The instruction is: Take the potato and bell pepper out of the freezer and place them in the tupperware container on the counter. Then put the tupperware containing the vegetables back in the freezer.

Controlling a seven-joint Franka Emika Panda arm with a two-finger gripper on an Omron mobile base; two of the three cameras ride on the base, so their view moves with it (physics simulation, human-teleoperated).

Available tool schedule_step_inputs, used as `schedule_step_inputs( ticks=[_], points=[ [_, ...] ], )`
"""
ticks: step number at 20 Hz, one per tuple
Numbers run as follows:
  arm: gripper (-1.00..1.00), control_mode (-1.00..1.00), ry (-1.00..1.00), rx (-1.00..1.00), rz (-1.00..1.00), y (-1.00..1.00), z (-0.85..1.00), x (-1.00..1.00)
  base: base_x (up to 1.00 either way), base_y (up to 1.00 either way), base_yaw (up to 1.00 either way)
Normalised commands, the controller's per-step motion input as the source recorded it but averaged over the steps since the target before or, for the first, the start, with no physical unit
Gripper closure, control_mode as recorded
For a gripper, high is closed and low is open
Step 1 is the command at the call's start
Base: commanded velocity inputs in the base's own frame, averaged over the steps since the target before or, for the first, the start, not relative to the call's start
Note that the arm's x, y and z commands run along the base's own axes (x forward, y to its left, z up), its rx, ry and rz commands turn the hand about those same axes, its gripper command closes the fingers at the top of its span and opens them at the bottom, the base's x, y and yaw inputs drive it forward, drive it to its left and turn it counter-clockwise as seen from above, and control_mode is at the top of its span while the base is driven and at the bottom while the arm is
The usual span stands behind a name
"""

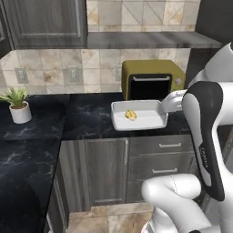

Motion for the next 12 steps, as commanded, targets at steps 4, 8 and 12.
schedule_step_inputs(
  ticks=[4, 8, 12],
  points=[
    [-1.00, 1.00, 0.00, 0.00, 0.00, 0.00, 0.00, 0.00, -0.98, -0.48, 0.00],
    [-1.00, 1.00, 0.00, 0.00, 0.00, 0.00, 0.00, 0.00, -0.53, -0.38, -0.01],
    [-1.00, 1.00, 0.00, 0.00, 0.00, 0.00, 0.00, 0.00, -0.32, -0.38, -0.02]
  ],
)
